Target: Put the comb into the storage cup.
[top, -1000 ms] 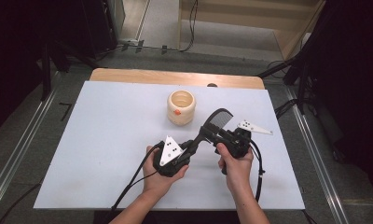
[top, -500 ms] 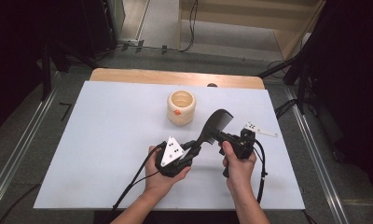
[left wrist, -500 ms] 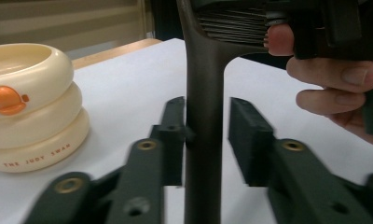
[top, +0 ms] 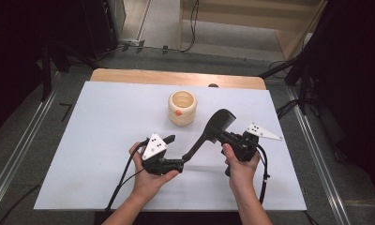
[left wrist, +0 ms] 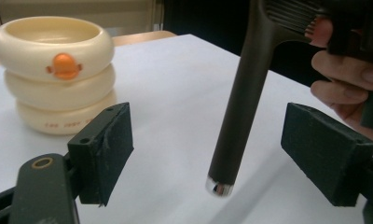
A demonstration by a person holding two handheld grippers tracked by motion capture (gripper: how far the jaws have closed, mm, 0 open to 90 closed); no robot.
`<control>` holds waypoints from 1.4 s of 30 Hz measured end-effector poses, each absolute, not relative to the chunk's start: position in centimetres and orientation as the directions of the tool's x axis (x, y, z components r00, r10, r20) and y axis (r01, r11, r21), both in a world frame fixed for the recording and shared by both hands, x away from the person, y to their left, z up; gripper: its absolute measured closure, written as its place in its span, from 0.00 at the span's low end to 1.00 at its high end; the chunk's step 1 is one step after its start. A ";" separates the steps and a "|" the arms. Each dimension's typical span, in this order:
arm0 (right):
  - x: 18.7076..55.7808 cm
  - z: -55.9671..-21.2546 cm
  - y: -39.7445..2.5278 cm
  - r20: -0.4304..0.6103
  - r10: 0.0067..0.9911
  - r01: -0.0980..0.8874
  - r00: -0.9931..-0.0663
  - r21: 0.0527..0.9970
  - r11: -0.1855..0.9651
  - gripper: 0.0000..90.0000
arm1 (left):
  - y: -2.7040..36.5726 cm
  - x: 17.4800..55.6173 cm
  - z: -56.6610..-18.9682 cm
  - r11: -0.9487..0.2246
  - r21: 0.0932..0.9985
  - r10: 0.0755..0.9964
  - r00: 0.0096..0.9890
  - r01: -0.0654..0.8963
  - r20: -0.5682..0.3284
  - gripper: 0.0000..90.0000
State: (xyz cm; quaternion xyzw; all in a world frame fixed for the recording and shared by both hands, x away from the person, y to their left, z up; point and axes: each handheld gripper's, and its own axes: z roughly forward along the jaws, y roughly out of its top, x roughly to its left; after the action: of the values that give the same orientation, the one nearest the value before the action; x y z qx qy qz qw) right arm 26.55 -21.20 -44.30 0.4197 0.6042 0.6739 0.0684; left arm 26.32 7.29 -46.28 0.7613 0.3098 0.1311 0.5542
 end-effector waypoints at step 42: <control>27.7 -43.2 -21.3 0.352 0.694 0.292 -0.629 0.933 -0.208 0.94 | 20.9 25.6 -48.2 -0.130 0.935 0.721 0.679 0.331 -0.140 0.00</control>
State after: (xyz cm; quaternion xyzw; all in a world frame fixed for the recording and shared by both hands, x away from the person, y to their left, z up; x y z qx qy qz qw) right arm 27.70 -21.28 -43.18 0.4035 0.6107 0.6644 0.1511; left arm 25.55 20.90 -48.20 0.7307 0.3598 0.1764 0.5528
